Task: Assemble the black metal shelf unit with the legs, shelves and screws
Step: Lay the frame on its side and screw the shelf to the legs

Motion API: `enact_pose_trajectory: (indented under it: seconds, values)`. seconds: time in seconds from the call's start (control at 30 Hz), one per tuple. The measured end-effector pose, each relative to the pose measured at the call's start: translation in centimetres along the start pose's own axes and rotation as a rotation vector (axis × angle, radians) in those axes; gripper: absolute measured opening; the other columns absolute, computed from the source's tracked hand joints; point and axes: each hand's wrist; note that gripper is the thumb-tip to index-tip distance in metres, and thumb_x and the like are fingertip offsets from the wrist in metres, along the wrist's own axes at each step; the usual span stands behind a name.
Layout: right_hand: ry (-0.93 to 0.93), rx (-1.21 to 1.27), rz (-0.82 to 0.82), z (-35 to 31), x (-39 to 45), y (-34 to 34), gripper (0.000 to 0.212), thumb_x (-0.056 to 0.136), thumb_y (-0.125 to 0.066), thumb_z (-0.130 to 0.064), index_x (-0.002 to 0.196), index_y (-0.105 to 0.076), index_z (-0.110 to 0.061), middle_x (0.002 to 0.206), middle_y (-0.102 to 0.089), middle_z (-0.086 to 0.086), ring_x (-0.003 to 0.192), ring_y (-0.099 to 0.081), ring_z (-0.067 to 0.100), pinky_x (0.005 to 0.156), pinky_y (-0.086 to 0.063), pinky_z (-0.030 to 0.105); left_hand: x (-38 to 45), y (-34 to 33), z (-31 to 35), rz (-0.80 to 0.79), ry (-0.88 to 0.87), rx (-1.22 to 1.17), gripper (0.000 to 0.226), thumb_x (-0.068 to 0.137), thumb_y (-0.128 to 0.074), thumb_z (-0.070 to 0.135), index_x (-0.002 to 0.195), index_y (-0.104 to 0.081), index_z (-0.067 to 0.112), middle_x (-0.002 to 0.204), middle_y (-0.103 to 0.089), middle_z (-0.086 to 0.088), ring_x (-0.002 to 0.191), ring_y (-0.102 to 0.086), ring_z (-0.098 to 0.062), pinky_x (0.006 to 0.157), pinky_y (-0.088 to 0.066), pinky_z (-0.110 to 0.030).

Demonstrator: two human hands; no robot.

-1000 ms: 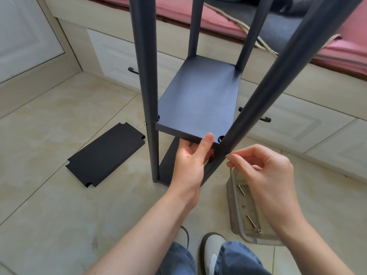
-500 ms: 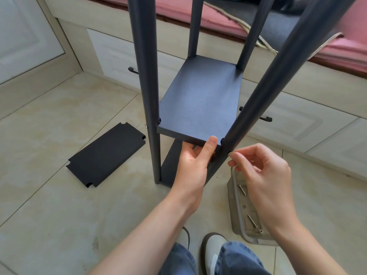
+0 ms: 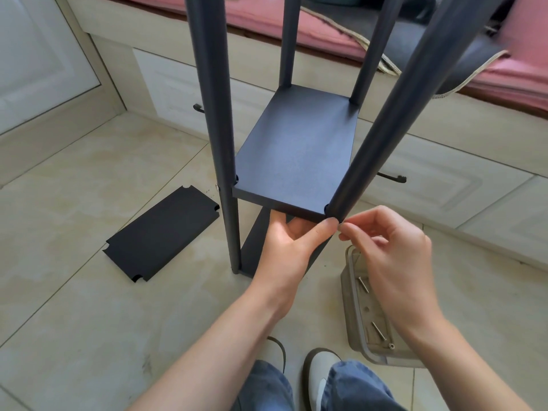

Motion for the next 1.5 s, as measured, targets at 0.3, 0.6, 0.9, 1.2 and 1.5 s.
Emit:
enact_pose_trajectory:
  seconds: [0.3,0.6,0.9,1.2,1.5]
  values:
    - [-0.076,-0.072,-0.067,-0.5,1.0,-0.5,0.042,0.067,-0.082,-0.044,0.097,-0.064,-0.021,0.084,-0.066,-0.012,0.075,-0.063,0.003,0.063,-0.048,0.012,-1.3,1.7,2.3,0.059,-0.007,0.122,0.056,0.080,-0.080,0.007,0.126,-0.051,0.020,0.105,-0.078,0.004,0.099,-0.074,-0.009,0.072,-0.052,-0.009]
    - [-0.638,0.804,-0.476,-0.9,3.4,-1.6,0.040,0.091,-0.064,-0.026,0.128,-0.059,-0.010,0.118,-0.071,0.007,0.107,-0.070,0.018,0.094,-0.054,0.037,-3.6,2.9,3.3,0.248,-0.067,0.133,0.070,0.082,-0.078,0.000,0.136,-0.040,0.021,0.099,-0.079,0.005,0.092,-0.075,-0.006,0.065,-0.051,-0.007]
    - [-0.713,0.727,-0.417,-3.9,4.3,-4.8,0.028,0.098,-0.059,-0.025,0.121,-0.047,-0.013,0.111,-0.065,0.009,0.101,-0.068,0.029,0.097,-0.053,0.050,-4.3,4.9,3.4,0.532,-0.393,0.696,0.077,0.074,-0.088,0.027,0.135,-0.042,0.036,0.107,-0.045,0.011,0.096,-0.052,-0.012,0.084,-0.045,-0.011]
    - [-0.688,0.654,-0.464,-3.6,5.6,-6.6,0.035,0.089,-0.072,-0.022,0.118,-0.056,-0.010,0.113,-0.069,0.015,0.099,-0.071,0.029,0.088,-0.058,0.048,-1.4,7.0,6.6,-0.055,-0.492,1.096,0.062,0.086,-0.076,0.012,0.132,-0.047,0.043,0.141,-0.053,0.011,0.141,-0.041,-0.008,0.120,-0.032,-0.048]
    - [-0.621,0.668,-0.561,-2.4,6.3,-6.5,0.031,0.094,-0.066,-0.019,0.121,-0.054,-0.009,0.115,-0.070,0.014,0.097,-0.072,0.030,0.094,-0.055,0.049,-1.2,6.9,7.1,-0.124,-0.458,1.088,0.045,0.081,-0.068,0.032,0.123,-0.056,0.021,0.120,-0.067,0.012,0.119,-0.060,0.001,0.098,-0.040,-0.006]
Point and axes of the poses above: each hand's wrist, its own x-axis towards the middle knuckle, its own y-axis out of the back of the hand, z = x × y
